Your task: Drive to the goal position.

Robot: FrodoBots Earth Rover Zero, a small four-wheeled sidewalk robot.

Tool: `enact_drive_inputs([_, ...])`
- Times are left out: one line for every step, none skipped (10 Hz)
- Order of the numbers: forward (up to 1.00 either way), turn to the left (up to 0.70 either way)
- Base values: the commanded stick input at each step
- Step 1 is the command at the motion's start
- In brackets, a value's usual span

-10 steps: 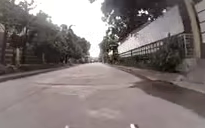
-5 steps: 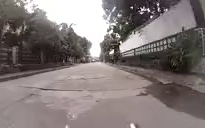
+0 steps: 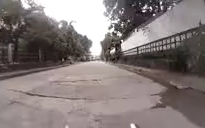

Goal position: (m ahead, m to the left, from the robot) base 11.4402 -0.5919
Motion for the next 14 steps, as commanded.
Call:
enact_drive_inputs([1.00,0.00])
enact_drive_inputs([1.00,0.00])
enact_drive_inputs([1.00,0.00])
enact_drive_inputs([1.00,0.00])
enact_drive_inputs([1.00,0.00])
enact_drive_inputs([1.00,0.00])
enact_drive_inputs([1.00,0.00])
enact_drive_inputs([1.00,0.00])
enact_drive_inputs([1.00,0.00])
enact_drive_inputs([1.00,0.00])
enact_drive_inputs([1.00,0.00])
enact_drive_inputs([1.00,0.00])
enact_drive_inputs([1.00,0.00])
enact_drive_inputs([1.00,-0.02])
